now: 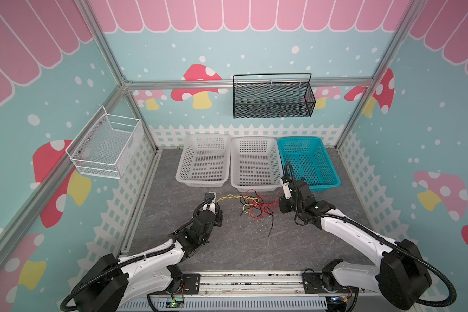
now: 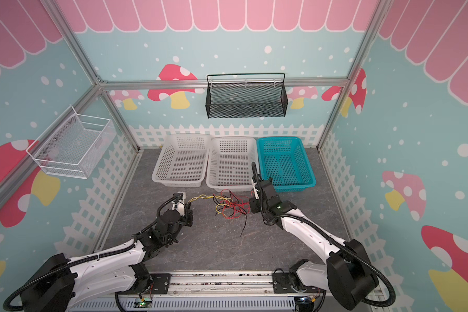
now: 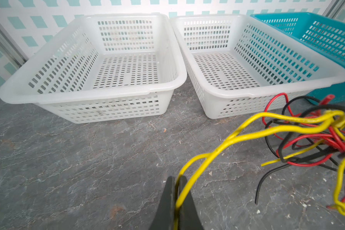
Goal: Untangle and sort cables by color
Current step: Untie the cable.
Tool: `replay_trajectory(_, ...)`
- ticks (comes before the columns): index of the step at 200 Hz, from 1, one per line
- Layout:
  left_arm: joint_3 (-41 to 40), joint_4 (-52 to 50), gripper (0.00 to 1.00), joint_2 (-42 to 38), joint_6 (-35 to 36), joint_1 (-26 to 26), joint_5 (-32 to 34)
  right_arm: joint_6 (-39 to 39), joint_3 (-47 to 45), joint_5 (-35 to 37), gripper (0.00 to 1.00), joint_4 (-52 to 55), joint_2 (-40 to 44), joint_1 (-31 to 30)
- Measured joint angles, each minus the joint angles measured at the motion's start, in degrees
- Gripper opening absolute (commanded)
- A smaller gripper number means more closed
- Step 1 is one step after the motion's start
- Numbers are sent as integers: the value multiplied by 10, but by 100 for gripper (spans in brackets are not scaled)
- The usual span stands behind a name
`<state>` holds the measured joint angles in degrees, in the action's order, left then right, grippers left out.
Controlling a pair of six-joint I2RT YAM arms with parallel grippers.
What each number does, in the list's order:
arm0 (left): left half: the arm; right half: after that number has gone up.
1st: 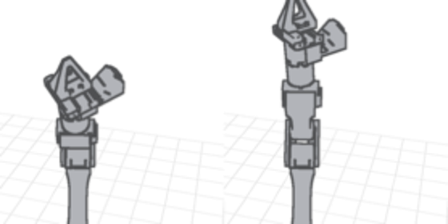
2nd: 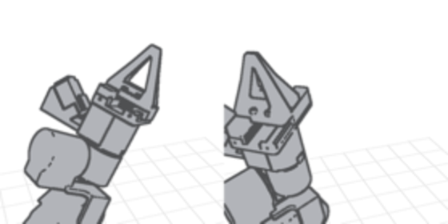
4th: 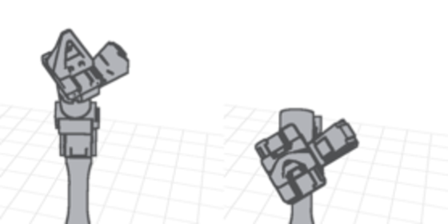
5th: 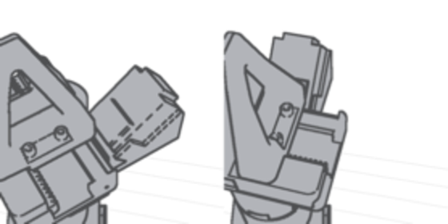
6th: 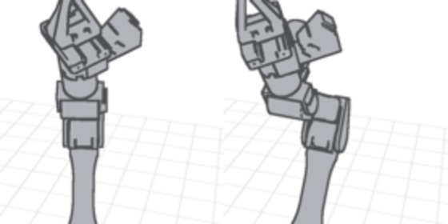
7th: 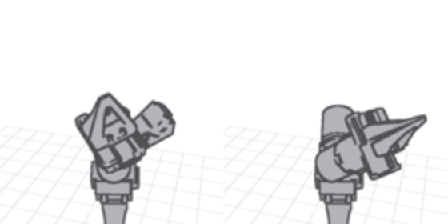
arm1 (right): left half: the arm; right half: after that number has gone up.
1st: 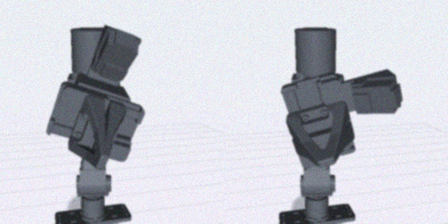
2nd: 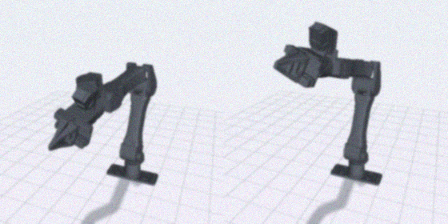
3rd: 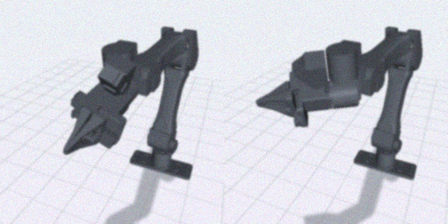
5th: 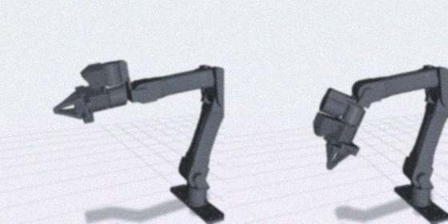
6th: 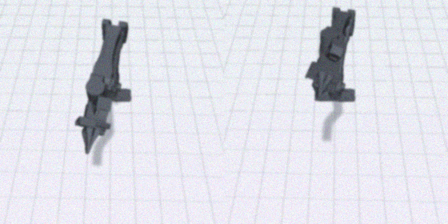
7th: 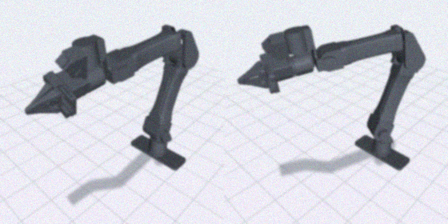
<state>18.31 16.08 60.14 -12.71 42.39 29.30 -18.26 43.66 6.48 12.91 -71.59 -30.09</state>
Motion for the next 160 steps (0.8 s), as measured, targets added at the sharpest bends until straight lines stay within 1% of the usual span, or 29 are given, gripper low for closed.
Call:
replay_trajectory(28,14,-26,0,1,-2,-9,-2,-1,-4,3,0,-7,-18,0)
replay_trajectory(56,43,-73,0,-6,-13,-55,-27,-7,-5,4,0,-14,-26,0)
replay_trajectory(94,78,-139,0,-40,-34,-110,-68,-14,-5,-4,0,-35,-39,0)
replay_trajectory(126,85,-183,0,-67,-50,-146,-99,-17,-5,-13,0,-46,-56,-2)
replay_trajectory(160,97,-218,0,-75,-66,-170,-125,-20,-5,-17,0,-50,-65,-4)
